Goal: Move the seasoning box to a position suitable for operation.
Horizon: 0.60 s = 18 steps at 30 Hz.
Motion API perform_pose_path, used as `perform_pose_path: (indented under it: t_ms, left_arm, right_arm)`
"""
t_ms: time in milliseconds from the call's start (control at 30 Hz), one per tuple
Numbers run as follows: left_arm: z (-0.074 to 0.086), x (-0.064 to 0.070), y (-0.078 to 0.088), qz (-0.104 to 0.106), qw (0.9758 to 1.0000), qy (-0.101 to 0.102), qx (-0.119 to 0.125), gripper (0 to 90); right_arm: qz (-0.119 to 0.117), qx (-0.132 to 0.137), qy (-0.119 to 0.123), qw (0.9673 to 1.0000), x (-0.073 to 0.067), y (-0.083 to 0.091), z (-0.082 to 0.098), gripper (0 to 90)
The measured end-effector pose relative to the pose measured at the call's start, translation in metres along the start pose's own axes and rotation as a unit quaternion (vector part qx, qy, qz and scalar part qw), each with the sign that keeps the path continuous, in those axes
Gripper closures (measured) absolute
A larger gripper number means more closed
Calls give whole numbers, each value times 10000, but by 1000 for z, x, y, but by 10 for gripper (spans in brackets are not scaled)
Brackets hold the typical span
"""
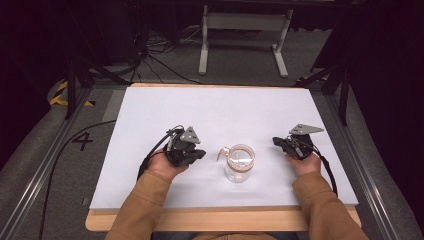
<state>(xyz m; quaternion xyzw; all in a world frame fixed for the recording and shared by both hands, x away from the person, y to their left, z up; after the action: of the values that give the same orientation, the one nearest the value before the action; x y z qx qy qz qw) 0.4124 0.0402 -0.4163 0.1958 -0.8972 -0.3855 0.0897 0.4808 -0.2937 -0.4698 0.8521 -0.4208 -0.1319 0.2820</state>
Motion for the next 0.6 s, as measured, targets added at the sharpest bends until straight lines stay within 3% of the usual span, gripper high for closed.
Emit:
perform_pose_path:
  t_ms: [267, 600]
  left_arm:
    - [-4, 12, -21, 368, 9992, -142, -113, 900]
    - [-7, 14, -45, 471, 9983, -202, -285, 899]
  right_arm:
    - [-57, 131, 111, 9998, -4, 4, -2, 898]
    - [-191, 348, 271, 9988, -16, 18, -5, 898]
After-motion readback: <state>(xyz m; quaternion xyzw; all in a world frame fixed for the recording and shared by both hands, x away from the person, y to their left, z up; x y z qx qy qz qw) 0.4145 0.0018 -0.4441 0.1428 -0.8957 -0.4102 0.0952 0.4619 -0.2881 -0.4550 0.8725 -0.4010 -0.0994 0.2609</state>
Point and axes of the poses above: each handheld gripper's, and its own axes: y roughly backward along the jaws, z roughly out of its underside, x roughly to its right, the point moved 6 cm from there along -y, roughly forward along the jaws, and after that the axes turned 1 degree about -y, right-handed, at the moved point
